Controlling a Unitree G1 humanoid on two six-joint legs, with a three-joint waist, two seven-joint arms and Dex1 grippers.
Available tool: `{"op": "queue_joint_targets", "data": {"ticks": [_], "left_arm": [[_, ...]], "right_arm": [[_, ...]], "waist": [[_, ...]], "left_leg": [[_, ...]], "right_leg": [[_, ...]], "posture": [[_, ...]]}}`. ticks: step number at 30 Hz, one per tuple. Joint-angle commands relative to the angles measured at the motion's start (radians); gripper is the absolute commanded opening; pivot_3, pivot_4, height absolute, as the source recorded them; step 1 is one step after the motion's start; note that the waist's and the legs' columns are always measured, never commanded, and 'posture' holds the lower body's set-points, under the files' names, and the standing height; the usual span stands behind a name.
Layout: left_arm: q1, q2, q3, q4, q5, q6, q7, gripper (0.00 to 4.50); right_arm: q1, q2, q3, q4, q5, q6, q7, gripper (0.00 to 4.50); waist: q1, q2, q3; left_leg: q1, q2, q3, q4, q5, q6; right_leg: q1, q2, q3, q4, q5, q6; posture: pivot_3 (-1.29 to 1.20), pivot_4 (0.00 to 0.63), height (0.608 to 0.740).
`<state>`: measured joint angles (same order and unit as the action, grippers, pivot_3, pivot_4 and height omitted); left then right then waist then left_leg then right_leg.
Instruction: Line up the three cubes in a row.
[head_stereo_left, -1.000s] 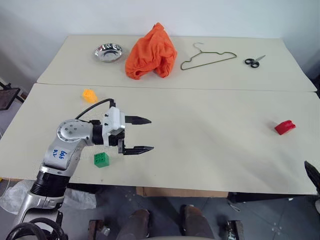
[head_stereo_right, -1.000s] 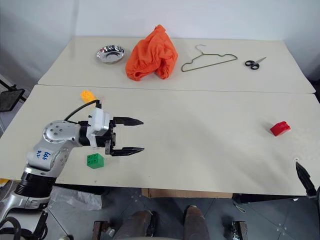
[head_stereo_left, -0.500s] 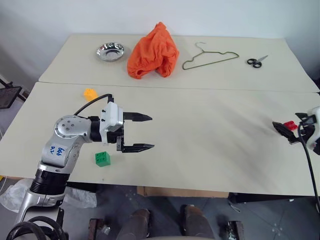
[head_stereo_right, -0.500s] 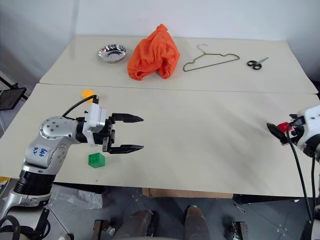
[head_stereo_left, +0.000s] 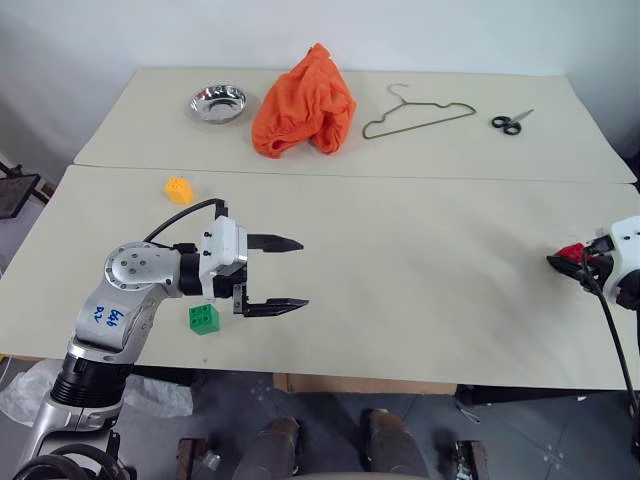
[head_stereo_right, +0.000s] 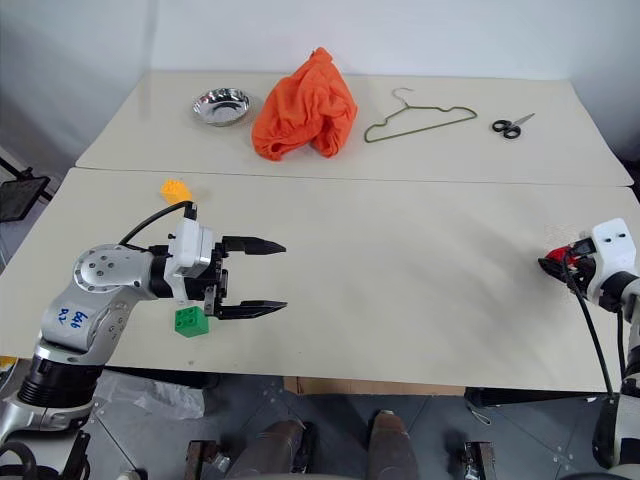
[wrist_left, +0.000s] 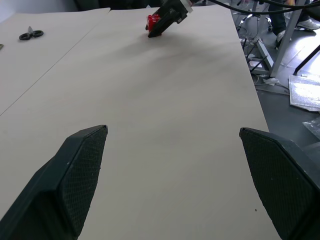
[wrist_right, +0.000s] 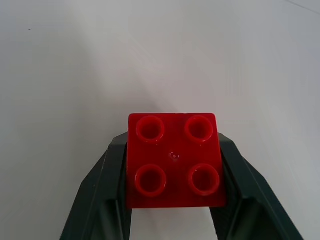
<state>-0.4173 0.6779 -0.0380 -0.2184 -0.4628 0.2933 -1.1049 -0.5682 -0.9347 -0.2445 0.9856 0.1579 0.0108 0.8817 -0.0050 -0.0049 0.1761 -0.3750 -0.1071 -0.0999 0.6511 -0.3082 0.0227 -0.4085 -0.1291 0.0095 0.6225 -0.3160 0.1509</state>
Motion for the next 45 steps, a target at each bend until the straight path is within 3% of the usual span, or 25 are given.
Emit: {"op": "queue_joint_targets", "data": {"ticks": [1,2,5,11,15,21,29,38,44,45], "left_arm": [[-0.006,0.005,0.023,-0.005,0.005,-0.018,0.006,4.50],[-0.005,0.006,0.027,0.006,0.007,-0.022,0.006,4.50],[0.017,0.024,0.053,0.059,0.010,-0.049,-0.012,4.50],[0.030,0.019,0.087,0.108,-0.014,-0.024,-0.011,4.50],[0.033,0.012,0.077,0.110,0.003,-0.035,-0.011,4.50],[0.065,0.017,0.089,0.067,0.005,-0.030,0.010,4.50],[0.139,0.043,0.134,-0.015,-0.008,-0.004,0.062,4.50],[0.150,0.052,0.132,-0.025,-0.013,-0.001,0.059,4.50],[0.127,0.042,0.117,-0.011,-0.009,-0.004,0.056,4.50],[0.127,0.042,0.117,-0.011,-0.009,-0.005,0.056,4.50]], "right_arm": [[0.017,-0.001,-0.053,-0.072,0.066,-0.058,0.071,1.54],[0.036,0.007,-0.059,-0.164,0.127,-0.012,0.162,1.54],[0.152,-0.023,0.086,-0.645,0.246,0.192,0.429,1.54],[0.065,0.037,0.304,-0.960,0.245,0.359,0.500,1.54],[-0.021,0.119,0.456,-0.936,0.168,0.336,0.548,1.54],[-0.108,0.221,0.563,-0.668,-0.002,0.107,0.540,1.54],[-0.108,0.241,0.520,-0.614,-0.038,0.042,0.467,1.54],[-0.044,0.145,0.477,-0.653,-0.018,0.027,0.547,1.54],[-0.041,0.153,0.469,-0.640,-0.011,0.039,0.543,1.54],[-0.040,0.155,0.469,-0.645,-0.008,0.056,0.542,1.89]], "waist": [[0.000,0.000,0.000],[0.000,0.000,0.000],[-0.008,0.002,0.000],[-0.010,0.002,0.000],[0.001,0.002,0.001],[0.006,0.001,0.001],[0.002,0.001,0.001],[0.008,0.001,0.001],[0.001,0.001,0.001],[0.001,0.001,0.001]], "left_leg": [[0.000,0.000,0.000,0.000,0.000,0.000],[0.000,0.000,0.000,0.000,0.000,0.000],[0.000,0.001,0.000,0.000,0.000,-0.001],[0.000,0.004,0.000,0.004,-0.002,-0.003],[-0.001,0.004,-0.001,0.004,-0.002,-0.003],[-0.002,-0.001,-0.002,0.005,-0.003,0.001],[-0.002,0.000,-0.002,0.008,-0.004,0.000],[-0.002,-0.001,-0.002,0.008,-0.004,0.001],[-0.002,0.000,-0.002,0.008,-0.004,0.001],[-0.002,0.001,-0.002,0.008,-0.004,0.000]], "right_leg": [[0.000,0.000,0.000,0.000,0.000,0.000],[0.000,0.000,0.000,0.000,0.000,0.000],[0.000,0.001,0.000,0.000,0.000,0.000],[0.000,0.000,-0.001,0.002,0.000,0.000],[-0.001,0.000,-0.001,0.002,0.000,0.000],[-0.001,-0.002,-0.002,0.003,0.000,-0.001],[-0.001,-0.001,-0.003,0.004,0.000,-0.001],[0.000,-0.001,-0.003,0.003,0.000,-0.001],[0.000,-0.001,-0.003,0.003,0.000,-0.001],[0.000,-0.001,-0.003,0.003,0.000,-0.001]], "posture": [[0.00,0.150,0.740],[0.00,0.150,0.740],[0.00,0.150,0.740],[0.00,0.150,0.740],[0.00,0.150,0.740],[0.00,0.150,0.740],[0.00,0.150,0.740],[0.00,0.150,0.740],[0.00,0.150,0.740],[0.00,0.150,0.740]]}}
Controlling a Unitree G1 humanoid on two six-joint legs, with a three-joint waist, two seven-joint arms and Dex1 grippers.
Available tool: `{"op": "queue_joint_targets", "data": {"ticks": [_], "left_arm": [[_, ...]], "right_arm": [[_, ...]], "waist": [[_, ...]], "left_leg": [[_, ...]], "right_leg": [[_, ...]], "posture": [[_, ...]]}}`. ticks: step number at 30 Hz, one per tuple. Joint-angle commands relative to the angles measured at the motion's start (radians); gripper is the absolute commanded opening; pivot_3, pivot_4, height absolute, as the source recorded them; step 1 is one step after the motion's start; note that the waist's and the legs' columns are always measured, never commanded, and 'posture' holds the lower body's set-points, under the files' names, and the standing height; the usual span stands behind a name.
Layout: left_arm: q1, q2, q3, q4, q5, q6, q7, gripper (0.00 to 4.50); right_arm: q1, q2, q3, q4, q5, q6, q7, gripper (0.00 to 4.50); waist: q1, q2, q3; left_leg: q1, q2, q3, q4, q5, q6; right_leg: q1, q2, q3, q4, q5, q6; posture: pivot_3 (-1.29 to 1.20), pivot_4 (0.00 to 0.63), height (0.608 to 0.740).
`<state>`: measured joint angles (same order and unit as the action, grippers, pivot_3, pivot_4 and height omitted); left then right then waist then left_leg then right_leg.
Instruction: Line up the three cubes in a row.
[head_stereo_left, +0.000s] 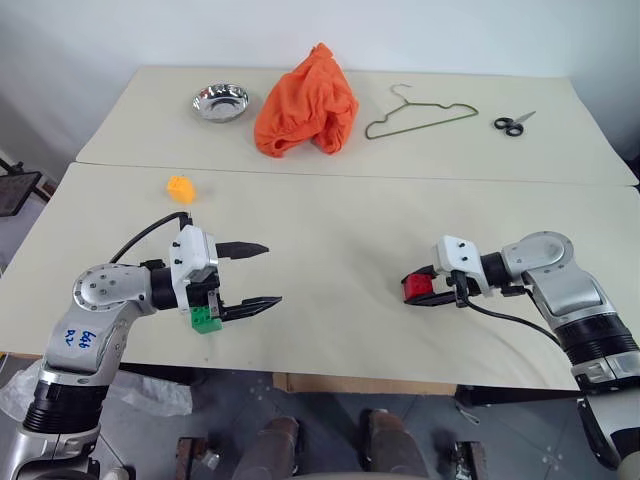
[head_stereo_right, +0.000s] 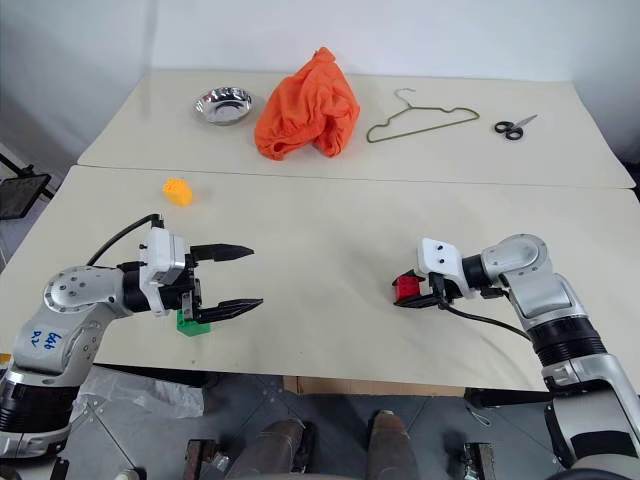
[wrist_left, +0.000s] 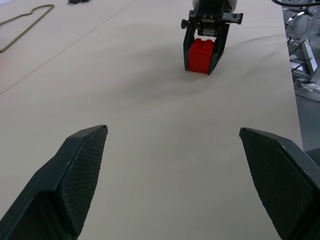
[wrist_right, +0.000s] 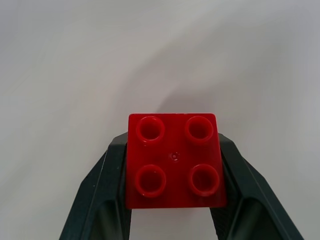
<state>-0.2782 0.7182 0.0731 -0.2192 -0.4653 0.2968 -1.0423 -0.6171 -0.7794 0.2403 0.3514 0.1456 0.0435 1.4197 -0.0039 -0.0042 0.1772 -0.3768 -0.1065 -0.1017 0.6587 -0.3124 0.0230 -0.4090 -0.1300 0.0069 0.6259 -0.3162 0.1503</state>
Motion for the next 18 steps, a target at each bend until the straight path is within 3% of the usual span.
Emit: {"op": "queue_joint_targets", "data": {"ticks": [1,5,8,15,18], "left_arm": [[-0.012,0.002,0.006,-0.010,-0.007,-0.008,-0.007,4.50],[-0.008,-0.003,0.054,0.004,-0.027,0.010,0.033,4.50],[0.028,0.023,0.169,0.035,-0.070,0.035,0.058,4.50],[0.211,0.092,0.469,0.235,-0.088,0.020,0.057,4.50],[0.301,0.112,0.544,0.345,-0.050,-0.057,0.040,4.50]], "right_arm": [[0.011,0.001,-0.016,-0.015,0.007,0.035,0.005,2.28],[0.005,0.015,-0.055,-0.077,0.059,0.072,0.001,3.48],[0.011,0.008,-0.097,-0.115,0.097,0.020,0.012,4.48],[0.098,0.055,-0.251,-0.259,0.342,-0.010,0.090,4.48],[0.172,0.083,-0.283,-0.321,0.398,-0.026,0.091,4.48]], "waist": [[0.000,0.000,0.000],[0.000,0.000,0.000],[-0.001,0.000,0.000],[0.000,0.000,0.000],[0.002,0.000,0.000]], "left_leg": [[0.000,0.000,0.000,0.000,0.000,0.000],[0.000,0.000,0.000,0.000,0.000,0.000],[0.000,0.001,0.000,0.000,0.000,0.000],[0.000,0.003,0.000,-0.002,-0.001,-0.002],[0.000,0.003,0.000,-0.003,-0.001,-0.002]], "right_leg": [[0.000,0.000,0.000,0.000,0.000,0.000],[0.000,0.000,0.000,0.000,0.000,0.000],[-0.001,0.000,0.000,0.000,0.000,0.000],[-0.001,0.000,0.000,0.000,0.000,-0.001],[0.000,0.000,-0.001,0.000,-0.001,-0.001]], "posture": [[0.00,0.150,0.740],[0.00,0.150,0.740],[0.00,0.150,0.740],[0.00,0.150,0.740],[0.00,0.150,0.740]]}}
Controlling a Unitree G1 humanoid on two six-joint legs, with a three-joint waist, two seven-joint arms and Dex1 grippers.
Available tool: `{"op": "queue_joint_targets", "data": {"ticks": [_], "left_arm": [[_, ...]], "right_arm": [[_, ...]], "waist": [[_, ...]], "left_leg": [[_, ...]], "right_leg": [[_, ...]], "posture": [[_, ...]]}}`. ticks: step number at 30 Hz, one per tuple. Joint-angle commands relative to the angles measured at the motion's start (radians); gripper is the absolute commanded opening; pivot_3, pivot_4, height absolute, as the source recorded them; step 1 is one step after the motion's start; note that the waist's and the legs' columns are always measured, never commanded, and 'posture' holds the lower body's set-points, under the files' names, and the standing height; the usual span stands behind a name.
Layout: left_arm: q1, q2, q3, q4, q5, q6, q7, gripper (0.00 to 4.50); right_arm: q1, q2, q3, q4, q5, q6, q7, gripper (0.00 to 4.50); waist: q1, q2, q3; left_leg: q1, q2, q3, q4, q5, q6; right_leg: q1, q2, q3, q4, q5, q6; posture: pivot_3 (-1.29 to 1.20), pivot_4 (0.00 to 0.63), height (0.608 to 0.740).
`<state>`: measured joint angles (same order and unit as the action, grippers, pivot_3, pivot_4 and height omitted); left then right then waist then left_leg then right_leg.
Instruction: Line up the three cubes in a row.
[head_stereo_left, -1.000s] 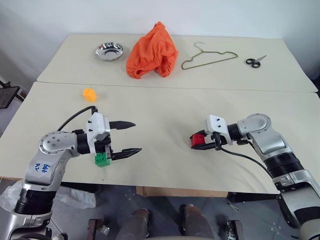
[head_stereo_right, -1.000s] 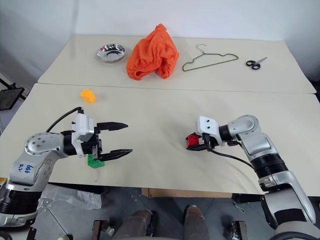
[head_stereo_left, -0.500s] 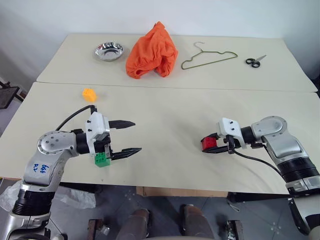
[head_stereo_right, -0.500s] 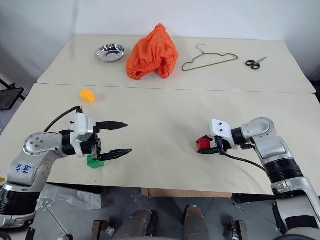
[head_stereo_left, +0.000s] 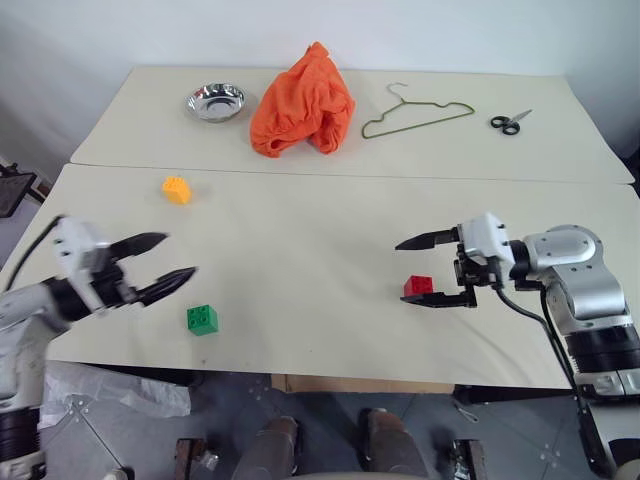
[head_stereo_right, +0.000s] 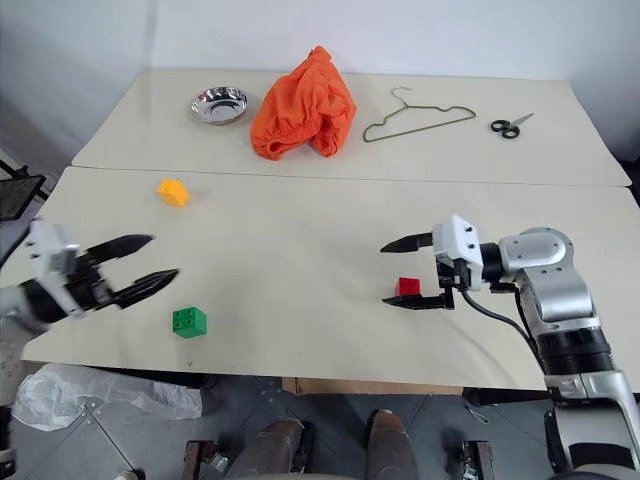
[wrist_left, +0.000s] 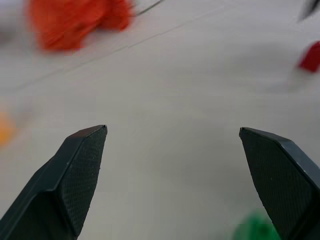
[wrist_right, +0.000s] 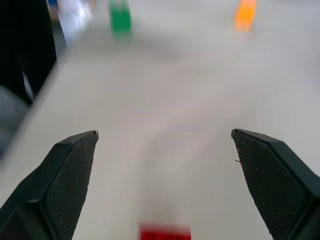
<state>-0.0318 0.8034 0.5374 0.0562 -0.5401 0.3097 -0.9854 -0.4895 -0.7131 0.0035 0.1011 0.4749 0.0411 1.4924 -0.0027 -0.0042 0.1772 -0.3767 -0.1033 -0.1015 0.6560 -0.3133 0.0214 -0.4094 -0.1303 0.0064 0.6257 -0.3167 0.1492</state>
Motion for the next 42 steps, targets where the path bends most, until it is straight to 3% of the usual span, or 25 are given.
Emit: {"op": "queue_joint_targets", "data": {"ticks": [1,5,7,10,13,19,26,33,42], "left_arm": [[0.078,0.033,0.093,0.103,0.037,-0.090,-0.023,4.50],[0.193,0.040,0.170,0.259,0.072,-0.190,-0.031,4.50],[0.276,0.021,0.214,0.257,0.067,-0.202,-0.023,4.50],[0.319,-0.016,0.203,0.210,0.043,-0.198,-0.029,4.50],[0.294,-0.022,0.106,0.158,0.061,-0.216,-0.088,4.50],[0.163,-0.011,-0.085,0.065,0.108,-0.271,-0.148,4.50],[0.037,-0.024,-0.234,0.010,0.117,-0.278,-0.175,4.50],[0.014,0.002,-0.310,0.031,0.126,-0.276,-0.246,4.50],[0.033,-0.082,-0.291,-0.024,0.097,-0.231,-0.118,4.50]], "right_arm": [[0.065,0.025,-0.052,-0.085,0.076,-0.034,0.013,4.48],[0.159,0.082,-0.101,-0.110,0.115,-0.111,-0.007,4.48],[0.212,0.073,-0.133,-0.158,0.112,-0.064,-0.089,4.48],[0.262,0.061,-0.179,-0.163,0.148,-0.089,-0.058,4.48],[0.279,0.023,-0.177,-0.111,0.136,-0.130,0.042,4.48],[0.283,0.011,-0.214,-0.032,0.157,-0.210,0.105,4.48],[0.314,-0.025,-0.209,-0.032,0.157,-0.186,0.073,4.48],[0.347,-0.022,-0.217,-0.076,0.155,-0.187,0.023,4.48],[0.388,-0.016,-0.229,-0.123,0.155,-0.179,-0.017,4.48]], "waist": [[0.001,0.000,0.000],[0.001,0.000,0.000],[0.001,0.000,0.000],[0.004,0.000,0.000],[0.017,0.000,0.000],[0.023,0.000,0.000],[0.001,0.000,0.000],[0.001,0.000,0.000],[0.001,0.000,0.000]], "left_leg": [[0.000,0.000,0.000,0.000,0.000,0.000],[0.001,-0.001,0.000,0.000,0.000,0.000],[0.001,-0.001,0.000,0.000,-0.001,0.001],[0.001,-0.001,0.000,-0.001,-0.002,0.002],[0.002,-0.001,0.000,0.000,-0.002,0.001],[0.007,0.001,0.000,-0.001,-0.003,0.000],[0.006,0.002,0.000,-0.003,-0.003,0.000],[0.007,0.003,0.001,-0.003,-0.003,0.000],[0.006,0.002,0.001,-0.003,-0.003,0.001]], "right_leg": [[0.000,0.000,0.000,-0.001,0.000,0.000],[0.000,-0.001,0.000,-0.002,0.000,0.000],[0.001,-0.001,0.000,-0.002,0.000,0.000],[0.001,-0.002,0.001,-0.003,0.000,0.000],[0.003,-0.002,0.000,-0.004,0.000,0.000],[0.009,-0.001,0.000,-0.005,0.000,0.000],[0.007,-0.001,0.000,-0.004,0.000,-0.001],[0.007,0.000,0.000,-0.005,0.000,-0.001],[0.007,0.000,0.000,-0.005,0.000,-0.001]], "posture": [[0.00,0.150,0.740],[0.00,0.150,0.740],[0.00,0.150,0.740],[0.00,0.150,0.740],[0.00,0.150,0.740],[0.00,0.150,0.740],[0.00,0.150,0.740],[0.00,0.150,0.740],[0.00,0.150,0.740]]}}
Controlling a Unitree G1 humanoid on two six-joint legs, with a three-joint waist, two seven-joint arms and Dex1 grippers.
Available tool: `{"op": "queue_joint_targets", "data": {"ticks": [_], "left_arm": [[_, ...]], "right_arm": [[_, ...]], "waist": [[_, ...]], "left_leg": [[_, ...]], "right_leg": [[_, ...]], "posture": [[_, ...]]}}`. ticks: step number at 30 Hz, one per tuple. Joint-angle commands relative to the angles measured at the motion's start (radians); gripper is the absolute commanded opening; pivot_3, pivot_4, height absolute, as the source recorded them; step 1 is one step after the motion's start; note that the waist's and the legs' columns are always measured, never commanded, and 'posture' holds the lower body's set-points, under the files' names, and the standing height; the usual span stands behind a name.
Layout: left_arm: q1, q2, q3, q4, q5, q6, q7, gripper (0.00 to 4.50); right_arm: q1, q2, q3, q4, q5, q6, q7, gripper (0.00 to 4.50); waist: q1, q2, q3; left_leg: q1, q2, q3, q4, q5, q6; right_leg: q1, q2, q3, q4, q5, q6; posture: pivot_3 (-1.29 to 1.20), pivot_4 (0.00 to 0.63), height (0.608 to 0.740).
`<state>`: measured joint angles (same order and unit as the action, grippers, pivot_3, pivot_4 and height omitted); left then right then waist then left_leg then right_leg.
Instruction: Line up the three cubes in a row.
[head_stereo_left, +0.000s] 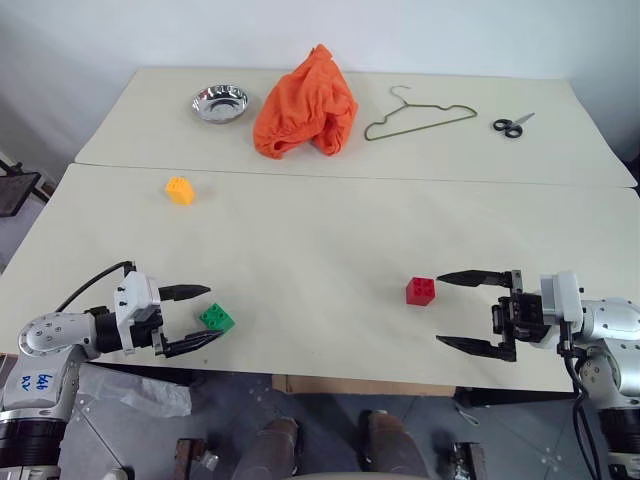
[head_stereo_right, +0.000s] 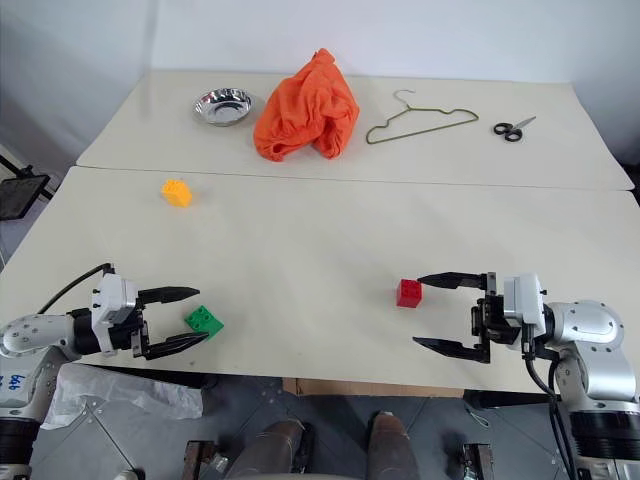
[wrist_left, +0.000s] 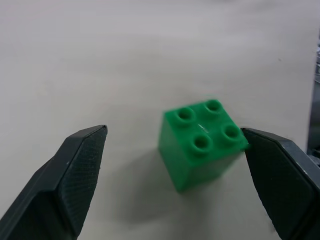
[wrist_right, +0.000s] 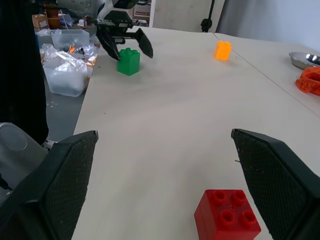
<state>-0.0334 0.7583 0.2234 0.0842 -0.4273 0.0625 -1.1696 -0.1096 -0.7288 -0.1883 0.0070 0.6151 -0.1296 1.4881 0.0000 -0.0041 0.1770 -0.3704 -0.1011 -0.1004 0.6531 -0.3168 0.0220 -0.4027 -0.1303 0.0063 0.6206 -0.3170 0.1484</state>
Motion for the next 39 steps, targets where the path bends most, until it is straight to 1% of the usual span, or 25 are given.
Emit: {"op": "queue_joint_targets", "data": {"ticks": [1,3,6,11,13,14,16,18,20,22,25,27,30,32,34,36,37,39], "left_arm": [[0.043,-0.048,0.026,-0.061,-0.014,0.021,0.086,4.50],[0.080,-0.074,0.035,-0.109,-0.017,0.060,0.141,4.50],[0.125,-0.116,0.042,-0.178,-0.035,0.100,0.207,3.94],[0.167,-0.136,0.045,-0.227,-0.038,0.112,0.240,2.38],[0.164,-0.124,0.042,-0.224,-0.044,0.111,0.221,1.74],[0.154,-0.115,0.042,-0.216,-0.045,0.106,0.209,1.50],[0.092,-0.092,0.041,-0.187,-0.072,0.131,0.178,1.52],[-0.006,-0.054,0.011,-0.145,-0.093,0.157,0.099,1.52],[-0.111,-0.015,-0.054,-0.098,-0.070,0.148,-0.005,1.52],[-0.249,-0.010,-0.152,-0.007,-0.007,0.087,-0.108,1.52],[-0.471,-0.070,-0.295,0.200,0.108,-0.043,-0.221,1.52],[-0.600,-0.127,-0.353,0.362,0.177,-0.131,-0.246,1.52],[-0.791,-0.258,-0.423,0.638,0.267,-0.246,-0.250,1.52],[-0.865,-0.319,-0.449,0.782,0.314,-0.320,-0.252,1.52],[-0.926,-0.386,-0.452,0.895,0.347,-0.379,-0.211,1.52],[-0.963,-0.455,-0.451,0.938,0.349,-0.394,-0.204,1.52],[-0.975,-0.475,-0.453,0.955,0.356,-0.399,-0.199,1.52],[-0.999,-0.510,-0.456,0.998,0.380,-0.414,-0.183,1.52]], "right_arm": [[0.009,0.000,-0.038,-0.031,0.014,-0.009,-0.016,4.48],[0.012,0.004,-0.035,-0.041,0.013,-0.004,-0.024,4.48],[0.011,0.008,-0.029,-0.048,0.012,0.000,-0.033,4.50],[0.004,0.012,-0.020,-0.062,0.011,0.010,-0.044,4.50],[-0.002,0.011,-0.016,-0.066,0.010,0.014,-0.047,4.50],[-0.006,0.010,-0.016,-0.067,0.009,0.018,-0.049,4.50],[-0.007,-0.001,-0.019,-0.072,0.015,0.039,-0.048,4.50],[0.010,-0.029,-0.033,-0.082,0.026,0.072,-0.035,4.50],[0.028,-0.054,-0.053,-0.084,0.032,0.090,-0.019,4.50],[0.031,-0.072,-0.078,-0.063,0.026,0.090,-0.024,4.50],[0.019,-0.076,-0.111,-0.016,0.001,0.064,-0.052,4.50],[0.020,-0.071,-0.127,0.001,-0.012,0.054,-0.070,4.50],[0.067,-0.059,-0.155,-0.009,-0.018,0.034,-0.082,4.50],[0.102,-0.050,-0.168,-0.035,-0.013,0.028,-0.092,4.50],[0.142,-0.036,-0.186,-0.076,-0.007,0.026,-0.119,4.50],[0.200,-0.020,-0.206,-0.118,0.000,0.024,-0.139,4.50],[0.217,-0.016,-0.210,-0.127,0.002,0.027,-0.144,4.50],[0.235,-0.007,-0.212,-0.137,0.000,0.023,-0.155,4.50]], "waist": [[-0.002,0.000,0.000],[-0.002,0.000,0.000],[0.000,0.000,0.000],[0.002,0.000,0.000],[0.003,0.000,0.000],[0.003,0.000,0.000],[0.003,0.000,0.000],[0.011,0.000,0.000],[0.020,0.000,0.000],[0.025,0.001,0.000],[0.028,0.001,-0.001],[0.028,0.000,0.000],[0.026,-0.001,0.000],[0.026,-0.001,0.001],[0.022,-0.002,0.001],[0.004,-0.004,0.002],[0.014,-0.006,0.003],[0.024,-0.006,0.003]], "left_leg": [[0.000,0.000,0.000,0.000,0.000,0.000],[0.000,0.000,0.000,0.000,0.000,0.000],[0.000,0.001,0.000,0.000,0.000,0.000],[0.000,0.000,0.000,0.001,0.000,0.000],[0.000,0.000,0.000,0.001,0.000,0.000],[0.000,0.000,0.000,0.001,0.000,0.000],[0.000,0.000,0.000,0.001,0.000,0.000],[0.000,0.000,0.000,0.002,0.000,-0.001],[-0.001,0.000,-0.001,0.003,0.000,-0.001],[0.000,-0.001,-0.001,0.003,0.000,-0.001],[-0.001,-0.004,-0.002,0.004,0.000,0.001],[-0.001,-0.005,-0.002,0.005,0.000,0.002],[-0.002,-0.006,-0.002,0.006,0.000,0.004],[-0.003,-0.006,-0.002,0.006,0.000,0.004],[-0.004,-0.006,0.000,0.006,-0.001,0.005],[-0.005,-0.006,0.001,0.006,-0.001,0.005],[-0.007,-0.005,0.002,0.007,-0.001,0.005],[-0.008,-0.006,0.001,0.011,-0.001,0.005]], "right_leg": [[0.000,0.000,0.000,0.000,0.000,0.000],[0.000,0.000,0.000,0.000,0.000,0.000],[0.000,0.000,0.000,0.000,0.000,0.000],[0.001,0.000,0.000,-0.001,0.000,0.000],[0.001,0.000,0.000,-0.001,0.000,0.000],[0.001,0.000,0.000,-0.001,0.000,0.000],[0.001,0.000,0.000,-0.001,0.000,0.000],[0.000,0.000,0.000,0.000,0.000,0.000],[0.001,0.001,-0.001,0.000,0.000,0.000],[0.001,0.000,-0.001,0.000,0.000,0.000],[0.002,0.001,-0.003,0.000,0.000,0.000],[0.003,0.001,-0.003,0.000,0.000,0.001],[0.003,0.001,-0.004,0.000,0.001,0.002],[0.002,0.002,-0.004,0.001,0.001,0.002],[0.001,0.002,-0.004,0.001,0.001,0.003],[-0.001,0.001,-0.004,0.002,0.001,0.003],[-0.004,0.001,-0.004,0.005,0.001,0.003],[-0.004,0.001,-0.005,0.005,0.002,0.004]], "posture": [[0.00,0.150,0.740],[0.00,0.150,0.740],[0.00,0.150,0.740],[0.00,0.150,0.740],[0.00,0.150,0.740],[0.00,0.150,0.740],[0.00,0.150,0.740],[0.00,0.150,0.740],[0.00,0.150,0.740],[0.00,0.150,0.740],[0.00,0.150,0.740],[0.00,0.150,0.740],[0.00,0.150,0.740],[0.00,0.150,0.740],[0.00,0.150,0.740],[0.00,0.150,0.740],[0.00,0.150,0.740],[0.00,0.150,0.740]]}}
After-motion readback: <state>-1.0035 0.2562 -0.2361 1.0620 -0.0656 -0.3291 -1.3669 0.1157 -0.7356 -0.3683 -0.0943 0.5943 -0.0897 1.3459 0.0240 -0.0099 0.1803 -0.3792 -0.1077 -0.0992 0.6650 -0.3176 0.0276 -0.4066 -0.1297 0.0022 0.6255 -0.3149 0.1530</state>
